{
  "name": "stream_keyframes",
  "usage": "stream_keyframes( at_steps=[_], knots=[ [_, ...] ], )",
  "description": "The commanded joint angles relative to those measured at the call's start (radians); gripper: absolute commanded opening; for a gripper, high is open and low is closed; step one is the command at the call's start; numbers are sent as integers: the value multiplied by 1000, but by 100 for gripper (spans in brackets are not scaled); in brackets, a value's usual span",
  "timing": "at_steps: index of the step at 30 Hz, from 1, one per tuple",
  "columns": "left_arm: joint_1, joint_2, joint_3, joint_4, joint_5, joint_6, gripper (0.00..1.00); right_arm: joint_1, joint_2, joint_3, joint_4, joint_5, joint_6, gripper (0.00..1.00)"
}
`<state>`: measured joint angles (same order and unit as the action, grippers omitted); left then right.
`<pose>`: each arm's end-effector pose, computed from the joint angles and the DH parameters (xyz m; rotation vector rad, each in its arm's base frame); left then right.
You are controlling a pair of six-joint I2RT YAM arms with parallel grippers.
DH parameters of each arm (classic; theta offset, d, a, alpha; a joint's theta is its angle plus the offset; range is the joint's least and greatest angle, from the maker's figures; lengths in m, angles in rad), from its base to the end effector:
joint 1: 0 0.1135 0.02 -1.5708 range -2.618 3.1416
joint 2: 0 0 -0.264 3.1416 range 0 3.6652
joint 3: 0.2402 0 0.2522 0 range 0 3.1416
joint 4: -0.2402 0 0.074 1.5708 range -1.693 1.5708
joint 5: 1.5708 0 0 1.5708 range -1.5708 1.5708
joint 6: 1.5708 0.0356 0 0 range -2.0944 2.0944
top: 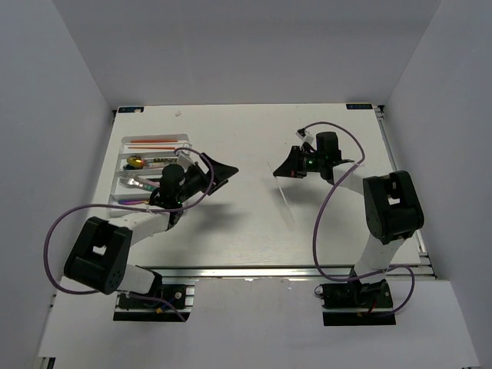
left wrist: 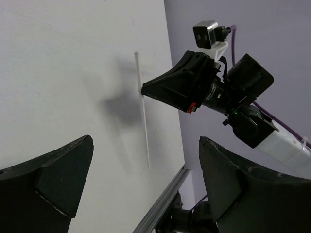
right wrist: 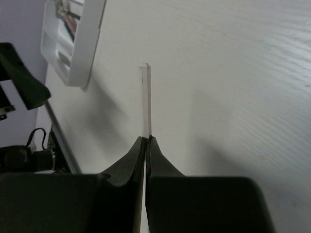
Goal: Sort the eating utensils into containers
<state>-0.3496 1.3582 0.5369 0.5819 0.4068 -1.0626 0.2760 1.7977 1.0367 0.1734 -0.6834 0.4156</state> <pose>0.2571 -0.1087 0.2078 -0.3921 1.9758 -1.3252 0.3621 0.1259 0.1889 -0.2627 2.2087 1.1276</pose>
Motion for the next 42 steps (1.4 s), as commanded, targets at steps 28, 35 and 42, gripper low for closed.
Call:
stream_keyframes(
  at_steps=[28,35,42],
  knots=[
    [-121,196,109,280,-68,-43,2,261,-75,48,247,-165,242,0],
    [19,121,202,-109,-242,23,0,142,-165,-44,203,-49,284,89],
    [490,143,320,-405,-353,-79,0,28,-326,-96,-61,188,140,89]
  ],
)
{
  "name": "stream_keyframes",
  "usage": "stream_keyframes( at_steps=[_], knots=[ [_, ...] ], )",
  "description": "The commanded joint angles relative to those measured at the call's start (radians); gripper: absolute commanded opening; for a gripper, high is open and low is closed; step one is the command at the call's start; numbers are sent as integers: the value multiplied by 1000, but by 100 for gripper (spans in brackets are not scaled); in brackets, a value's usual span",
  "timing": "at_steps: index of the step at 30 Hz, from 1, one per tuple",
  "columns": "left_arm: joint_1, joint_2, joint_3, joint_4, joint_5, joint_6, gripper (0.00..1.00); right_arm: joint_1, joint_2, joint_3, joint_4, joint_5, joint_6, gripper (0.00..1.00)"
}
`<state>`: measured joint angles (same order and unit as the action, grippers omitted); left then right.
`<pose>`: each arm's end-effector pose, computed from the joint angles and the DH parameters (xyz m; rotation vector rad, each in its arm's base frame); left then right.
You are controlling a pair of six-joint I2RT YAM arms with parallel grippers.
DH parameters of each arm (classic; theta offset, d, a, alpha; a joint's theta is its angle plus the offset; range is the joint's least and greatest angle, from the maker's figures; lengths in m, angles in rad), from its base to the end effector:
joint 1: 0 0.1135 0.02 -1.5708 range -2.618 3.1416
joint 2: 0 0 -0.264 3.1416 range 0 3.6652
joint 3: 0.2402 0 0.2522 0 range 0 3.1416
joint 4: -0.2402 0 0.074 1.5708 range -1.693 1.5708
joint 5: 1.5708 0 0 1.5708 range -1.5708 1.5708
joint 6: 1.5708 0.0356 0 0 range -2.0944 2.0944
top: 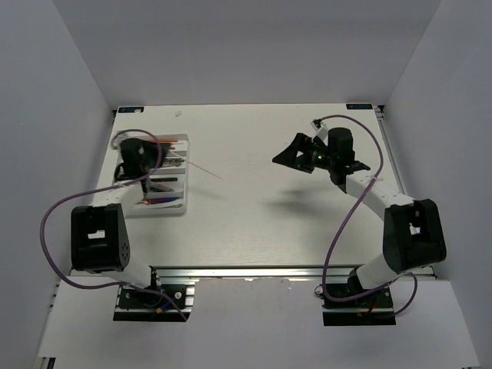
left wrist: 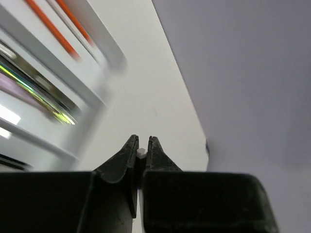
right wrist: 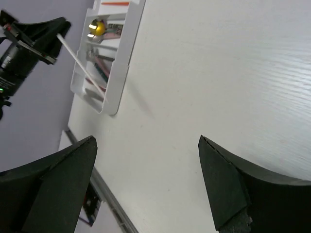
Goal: Sort the eating utensils into containers
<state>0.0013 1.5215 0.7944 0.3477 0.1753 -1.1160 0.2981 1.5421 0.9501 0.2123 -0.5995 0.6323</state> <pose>0.3312 -0.0058 0.2188 -0.9839 1.8046 -0.8886 0.3241 0.1206 0.2522 -0.0816 2.0723 1.1777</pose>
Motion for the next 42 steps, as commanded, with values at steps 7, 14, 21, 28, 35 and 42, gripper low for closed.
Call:
stream_keyframes(
  at_steps=[7,14,21,28,35,42],
  knots=[
    [318,230,281,-180,-195,-169,0,4,-99,-48,-119,93,-111,89],
    [362,433,459,-147,-205,-174,1,4,-88,-51,-134,70,-144,89],
    [362,477,493,-113,-224,-163,9,3,-40,-30,-145,46,-171,89],
    [362,519,503,-99,-201,-171,39,4,-22,-24,-133,41,-161,89],
    [359,522,513,-98,-177,-183,58,4,-23,-10,-143,40,-163,89],
    [341,367,493,-150,-177,-124,79,3,-68,15,-209,96,-192,89]
  ],
)
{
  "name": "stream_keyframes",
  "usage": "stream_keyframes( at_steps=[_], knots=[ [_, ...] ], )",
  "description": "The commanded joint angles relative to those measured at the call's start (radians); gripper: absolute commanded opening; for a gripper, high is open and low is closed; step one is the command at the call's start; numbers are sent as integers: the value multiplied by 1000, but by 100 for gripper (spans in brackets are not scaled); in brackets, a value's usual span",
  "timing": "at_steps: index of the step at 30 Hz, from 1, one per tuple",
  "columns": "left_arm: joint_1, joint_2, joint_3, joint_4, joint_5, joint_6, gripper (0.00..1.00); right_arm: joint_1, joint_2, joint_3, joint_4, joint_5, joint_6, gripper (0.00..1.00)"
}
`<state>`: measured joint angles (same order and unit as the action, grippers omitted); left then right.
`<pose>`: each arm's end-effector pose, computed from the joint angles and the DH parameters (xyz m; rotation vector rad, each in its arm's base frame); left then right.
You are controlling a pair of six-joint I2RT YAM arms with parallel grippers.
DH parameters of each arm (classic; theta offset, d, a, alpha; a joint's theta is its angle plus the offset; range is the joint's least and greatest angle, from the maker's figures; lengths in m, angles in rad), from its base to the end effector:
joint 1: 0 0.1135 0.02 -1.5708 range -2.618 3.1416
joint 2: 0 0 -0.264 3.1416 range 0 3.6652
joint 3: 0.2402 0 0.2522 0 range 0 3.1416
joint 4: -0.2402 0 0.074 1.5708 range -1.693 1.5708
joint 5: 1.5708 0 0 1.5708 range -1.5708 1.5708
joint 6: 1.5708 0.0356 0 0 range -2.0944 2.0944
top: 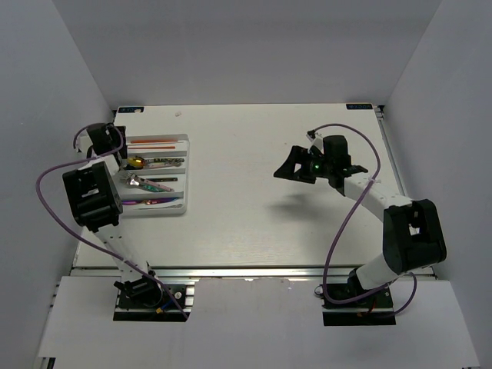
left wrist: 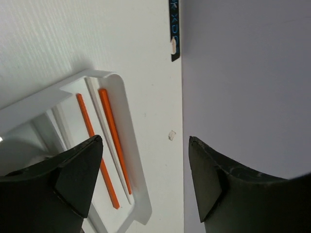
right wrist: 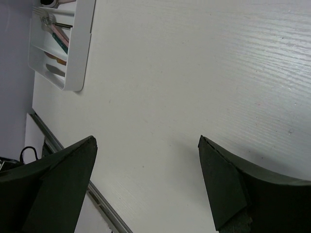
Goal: Sort the eating utensils into containers
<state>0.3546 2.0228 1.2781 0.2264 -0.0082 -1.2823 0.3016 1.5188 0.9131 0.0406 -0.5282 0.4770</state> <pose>0.4231 0.1570 0.1748 -1.5638 1.4568 -0.5476 0.3100 0.1152 0.2309 -0.1331 2.2179 1.0086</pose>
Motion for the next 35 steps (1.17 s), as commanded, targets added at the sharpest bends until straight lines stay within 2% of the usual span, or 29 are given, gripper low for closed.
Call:
stream_keyframes(
  at_steps=[1,3,5,7,9,10,14,17,20,23,28,31,35],
  knots=[
    [-19,-160,10,-42,8,84,81,1,-75,55,-39,66,-41,89],
    [-37,-214,7,-105,-2,135,86,1,-114,67,-109,117,-66,89],
    [-43,-303,6,-156,-16,213,95,-1,-178,78,-151,209,-83,89],
    [-55,-408,-6,-245,-48,301,98,2,-262,90,-214,323,-112,89],
    [-71,-478,-8,-355,-64,378,98,2,-328,90,-251,411,-138,89],
    [-77,-510,-3,-393,-75,467,98,2,-392,95,-290,501,-146,89],
    [-115,-688,12,-620,-110,697,98,4,-535,135,-408,678,-172,89],
    [-140,-801,-67,-729,-137,829,98,2,-629,161,-482,700,-190,89],
    [-253,-984,-182,-800,-269,885,98,2,-690,175,-534,666,-192,89],
    [-273,-1239,-305,-835,-250,913,98,2,-755,132,-573,632,-228,89],
    [-307,-1476,-393,-895,-250,931,98,2,-868,61,-613,665,-251,89],
    [-321,-1513,-395,-907,-256,933,98,1,-908,21,-598,648,-253,89],
    [-324,-1483,-373,-901,-248,936,98,2,-896,18,-594,636,-247,90]
  ],
)
